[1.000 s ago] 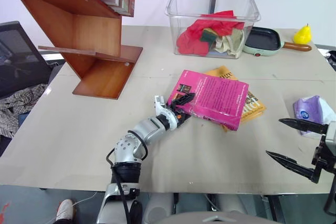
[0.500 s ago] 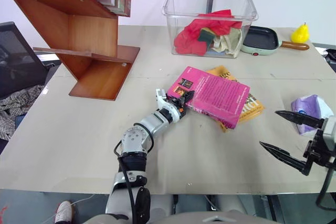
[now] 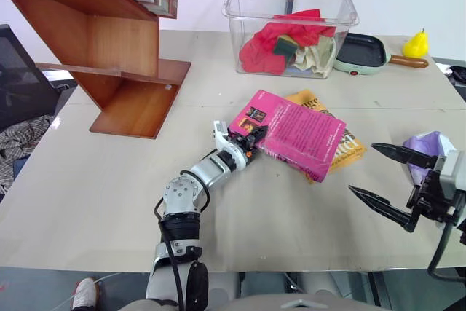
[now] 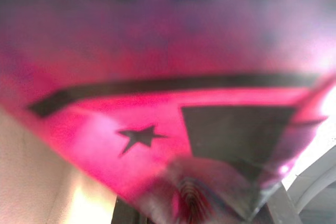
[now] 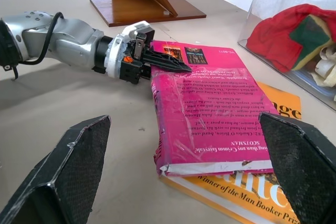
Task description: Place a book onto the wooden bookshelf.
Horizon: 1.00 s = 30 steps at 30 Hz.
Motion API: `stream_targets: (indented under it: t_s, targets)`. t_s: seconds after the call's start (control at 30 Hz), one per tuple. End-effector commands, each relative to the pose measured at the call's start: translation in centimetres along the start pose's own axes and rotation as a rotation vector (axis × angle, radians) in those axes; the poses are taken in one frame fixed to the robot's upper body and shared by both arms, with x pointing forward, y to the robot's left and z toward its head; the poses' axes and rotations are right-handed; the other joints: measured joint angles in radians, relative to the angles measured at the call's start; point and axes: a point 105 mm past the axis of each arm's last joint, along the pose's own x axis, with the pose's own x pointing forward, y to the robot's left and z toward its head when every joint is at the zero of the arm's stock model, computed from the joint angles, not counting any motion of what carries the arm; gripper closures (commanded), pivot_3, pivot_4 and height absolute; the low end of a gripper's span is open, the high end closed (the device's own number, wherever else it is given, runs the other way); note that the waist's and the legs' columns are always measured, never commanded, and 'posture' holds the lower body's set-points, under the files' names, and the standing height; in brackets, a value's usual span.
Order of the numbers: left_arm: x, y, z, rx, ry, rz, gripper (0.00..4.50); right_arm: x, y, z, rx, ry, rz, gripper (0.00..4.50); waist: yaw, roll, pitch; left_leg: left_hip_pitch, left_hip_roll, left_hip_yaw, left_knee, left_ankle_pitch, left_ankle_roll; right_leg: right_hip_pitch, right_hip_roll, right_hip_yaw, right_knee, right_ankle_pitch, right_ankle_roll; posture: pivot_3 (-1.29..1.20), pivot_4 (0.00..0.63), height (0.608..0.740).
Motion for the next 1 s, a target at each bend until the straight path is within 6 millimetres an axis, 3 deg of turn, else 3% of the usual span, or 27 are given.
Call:
stream_targets:
  t_s: [0.03,0.2,0.37,0.53,0.73,0.87,1.0]
  targets:
    - [-0.5,-1.3,0.8,0.046,-0.043,-0.030,4.19,0.1,0.0,0.7,-0.029,-0.029,0.006,0.00,0.000,0.000,0.000,-0.002,0.000,0.000,0.000,0.000,0.000,-0.002,0.000,0.000,0.000,0.000,0.000,0.00,0.150,0.740]
    - [-0.7,-3.3,1.4,0.144,-0.068,-0.065,4.19,0.3,-0.2,0.8,-0.030,-0.034,0.009,0.00,0.001,-0.002,0.002,-0.010,0.000,0.001,0.000,0.000,0.000,-0.009,0.000,-0.001,0.000,0.002,-0.003,0.00,0.150,0.740]
    - [-1.5,-7.3,2.4,0.504,-0.089,-0.151,4.19,0.5,-0.3,0.8,-0.031,-0.040,0.011,0.00,0.001,-0.003,0.004,-0.010,-0.001,0.002,0.000,0.000,0.000,-0.009,0.001,-0.002,0.000,0.001,-0.002,0.00,0.150,0.740]
    - [-3.1,-12.7,3.2,1.047,-0.105,-0.301,4.19,0.8,-0.6,0.7,-0.033,-0.052,0.019,0.00,0.000,-0.003,0.005,-0.010,0.000,0.003,0.000,0.000,0.000,-0.009,0.001,-0.001,0.000,0.001,-0.002,0.00,0.150,0.740]
    - [-3.9,-16.7,3.4,1.822,-0.107,-0.388,4.19,1.5,-1.3,1.3,-0.041,-0.102,0.027,0.00,0.003,-0.002,0.008,-0.010,0.000,0.005,0.000,0.000,0.000,-0.009,0.000,-0.001,-0.002,0.001,-0.002,0.00,0.150,0.740]
    - [-5.6,-20.2,4.8,2.365,-0.090,-0.405,4.19,2.3,-2.0,2.0,-0.039,-0.170,0.048,0.00,0.001,-0.004,0.015,-0.011,0.000,0.005,-0.002,0.000,0.000,-0.010,0.000,-0.001,-0.003,0.001,-0.002,0.00,0.150,0.740]
    - [-7.2,-21.9,5.6,2.530,-0.014,-0.384,4.19,2.9,-2.5,2.0,-0.035,-0.198,0.065,0.00,-0.001,-0.003,0.018,-0.011,0.001,0.007,-0.004,0.000,0.000,-0.011,0.000,0.000,-0.003,0.001,-0.002,0.00,0.150,0.740]
